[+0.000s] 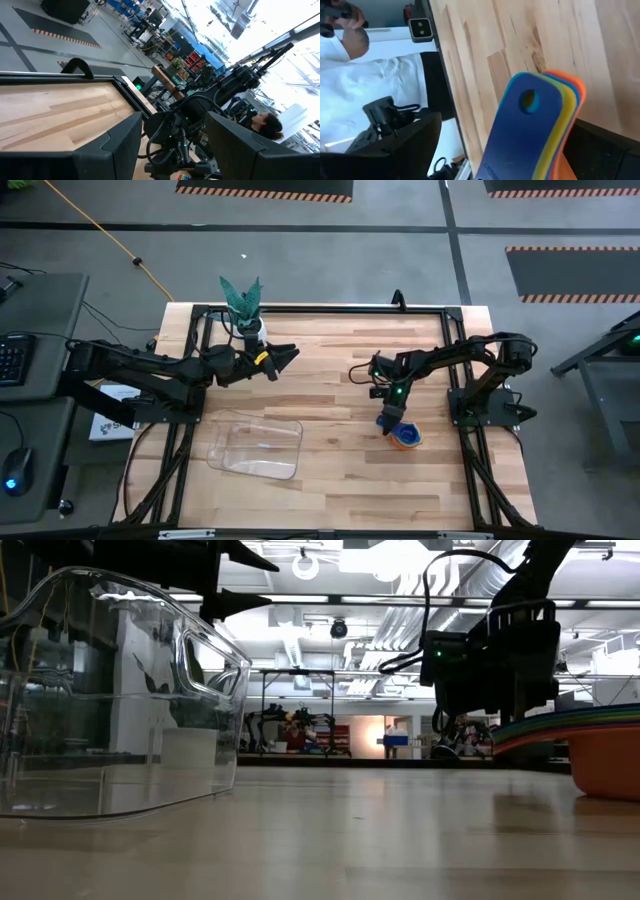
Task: Nest measuring cups in basket
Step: Put the stacked measuring cups into the transparent bin
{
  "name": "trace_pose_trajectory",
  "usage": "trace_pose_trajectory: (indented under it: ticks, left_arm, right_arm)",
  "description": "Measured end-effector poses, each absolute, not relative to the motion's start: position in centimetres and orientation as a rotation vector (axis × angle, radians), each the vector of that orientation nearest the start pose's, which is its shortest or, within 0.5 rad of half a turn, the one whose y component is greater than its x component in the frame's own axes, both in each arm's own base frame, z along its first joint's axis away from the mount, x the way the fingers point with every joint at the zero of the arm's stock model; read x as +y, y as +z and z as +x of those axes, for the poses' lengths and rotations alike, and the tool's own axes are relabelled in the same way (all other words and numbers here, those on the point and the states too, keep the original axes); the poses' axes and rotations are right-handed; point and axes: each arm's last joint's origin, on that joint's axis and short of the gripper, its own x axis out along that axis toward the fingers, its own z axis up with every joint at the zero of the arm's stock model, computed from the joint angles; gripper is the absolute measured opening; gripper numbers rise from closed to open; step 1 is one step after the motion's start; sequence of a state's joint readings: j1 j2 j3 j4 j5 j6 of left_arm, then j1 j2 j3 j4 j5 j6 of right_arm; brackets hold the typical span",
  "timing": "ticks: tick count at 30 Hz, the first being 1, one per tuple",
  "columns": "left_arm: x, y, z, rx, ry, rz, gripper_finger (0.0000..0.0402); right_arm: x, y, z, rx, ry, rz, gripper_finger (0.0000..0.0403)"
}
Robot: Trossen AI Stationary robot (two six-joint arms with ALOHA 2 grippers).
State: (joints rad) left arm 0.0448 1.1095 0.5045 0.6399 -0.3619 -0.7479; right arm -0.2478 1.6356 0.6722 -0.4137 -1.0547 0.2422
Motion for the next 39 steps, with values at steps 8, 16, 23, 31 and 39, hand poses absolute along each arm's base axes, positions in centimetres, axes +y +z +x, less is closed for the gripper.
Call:
trace_pose_trajectory:
  ticks: [8, 16, 23, 31, 39]
  left_arm:
    - [2.1, 25.3, 23.2, -0.185, 0.375, -0.743, 0.0211]
    - [2.1, 25.3, 23.2, -0.185, 0.375, -0.743, 0.0211]
    - [2.1, 25.3, 23.2, -0.185, 0.375, -0.743, 0.0211]
    - [2.1, 25.3, 23.2, -0.185, 0.375, -0.743, 0.0211]
    - [2.1, 25.3, 23.2, -0.185, 0.375, -0.743, 0.0211]
  right_arm:
    - [-2.9, 12.0, 23.3, 1.268, 0.604, 1.098, 0.0371]
    - [-2.3, 11.9, 23.3, 1.29, 0.611, 1.047, 0.0371]
    - [-0.5, 11.9, 23.3, 1.346, 0.663, 1.001, 0.0371]
    - [0.6, 11.6, 23.5, 1.394, 0.612, 0.909, 0.0371]
    - [0.7, 11.6, 23.6, 1.394, 0.605, 0.918, 0.0332]
